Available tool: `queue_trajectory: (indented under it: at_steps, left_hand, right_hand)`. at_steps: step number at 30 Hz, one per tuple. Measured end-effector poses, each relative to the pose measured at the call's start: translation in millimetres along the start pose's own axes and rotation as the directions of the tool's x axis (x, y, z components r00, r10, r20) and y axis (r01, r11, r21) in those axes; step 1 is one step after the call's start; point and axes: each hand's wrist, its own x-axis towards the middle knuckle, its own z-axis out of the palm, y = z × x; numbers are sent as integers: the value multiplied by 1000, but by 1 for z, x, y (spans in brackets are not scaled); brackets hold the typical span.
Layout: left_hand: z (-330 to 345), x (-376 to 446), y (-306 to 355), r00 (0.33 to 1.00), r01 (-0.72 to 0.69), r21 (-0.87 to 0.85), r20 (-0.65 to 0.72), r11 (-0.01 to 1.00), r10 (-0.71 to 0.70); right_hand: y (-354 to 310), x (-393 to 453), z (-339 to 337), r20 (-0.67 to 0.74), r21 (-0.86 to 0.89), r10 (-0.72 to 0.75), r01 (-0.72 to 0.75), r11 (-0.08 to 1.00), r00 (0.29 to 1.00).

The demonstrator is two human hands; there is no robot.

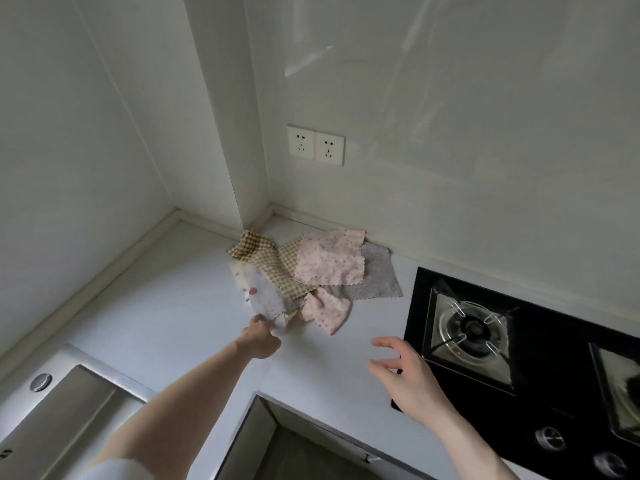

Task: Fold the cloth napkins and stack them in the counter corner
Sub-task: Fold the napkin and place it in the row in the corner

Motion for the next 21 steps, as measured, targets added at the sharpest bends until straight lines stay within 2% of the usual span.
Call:
queue_trajectory:
  at_steps: [2, 4, 7, 11, 14, 18, 21]
  left_hand:
    - [-13, -8, 2, 991, -114, -45, -80, 992, 110]
    - [-31, -20, 3, 944, -222, -94, -268, 971, 190]
    - [-77, -43, 6, 838, -307, -154, -512, 939, 189]
    - [-139, -92, 20, 707, -472, -223, -674, 853, 214]
    - [-165, -131, 34, 697, -540, -205, -653, 816, 297]
    - [-175, -178, 54, 722, -598, -126, -514, 792, 463]
    - [-170, -198, 64, 706, -652, -84, -429, 753, 564]
  right_hand:
    - [3, -10, 2, -34, 23, 22, -21, 1000, 999]
    - [6, -19, 3, -74, 41, 35, -32, 999, 997]
    - [6, -29, 4, -103, 48, 54, -49, 998, 993]
    - [-3, -34, 7, -124, 48, 42, -37, 998, 991]
    - [-21, -34, 19, -122, 52, -30, 37, 998, 992]
    - [-51, -37, 39, -75, 66, -156, 161, 985, 985]
    - [-76, -46, 52, -68, 89, -236, 241, 966, 969]
